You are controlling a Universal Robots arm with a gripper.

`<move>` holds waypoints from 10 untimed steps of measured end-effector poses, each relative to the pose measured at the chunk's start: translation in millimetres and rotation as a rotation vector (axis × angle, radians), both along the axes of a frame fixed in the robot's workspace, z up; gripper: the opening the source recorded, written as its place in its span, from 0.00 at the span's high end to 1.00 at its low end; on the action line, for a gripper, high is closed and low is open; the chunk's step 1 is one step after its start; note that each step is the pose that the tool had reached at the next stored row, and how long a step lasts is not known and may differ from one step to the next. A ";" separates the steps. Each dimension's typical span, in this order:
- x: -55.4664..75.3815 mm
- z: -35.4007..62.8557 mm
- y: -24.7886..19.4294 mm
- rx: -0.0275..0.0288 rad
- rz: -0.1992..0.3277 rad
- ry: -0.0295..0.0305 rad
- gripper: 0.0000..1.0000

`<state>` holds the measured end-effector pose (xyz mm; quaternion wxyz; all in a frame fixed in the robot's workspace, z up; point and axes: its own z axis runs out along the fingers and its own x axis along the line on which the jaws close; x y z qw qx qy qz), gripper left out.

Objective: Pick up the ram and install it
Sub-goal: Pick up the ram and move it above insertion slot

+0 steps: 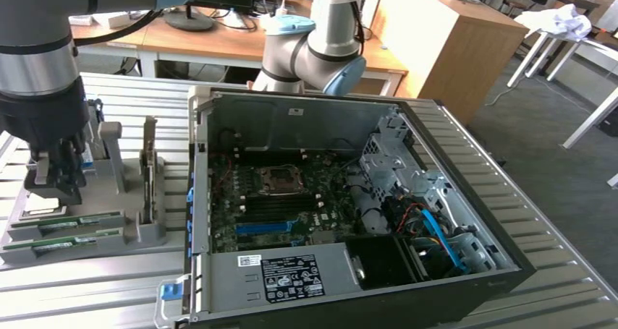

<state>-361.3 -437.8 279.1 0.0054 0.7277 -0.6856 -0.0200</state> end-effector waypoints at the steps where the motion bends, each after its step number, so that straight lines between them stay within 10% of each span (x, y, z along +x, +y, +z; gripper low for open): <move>1: -0.4 -0.9 0.0 0.0001 0.000 0.0000 0.64; 10: -3.1 -8.1 0.0 0.0001 -0.001 -0.0001 0.64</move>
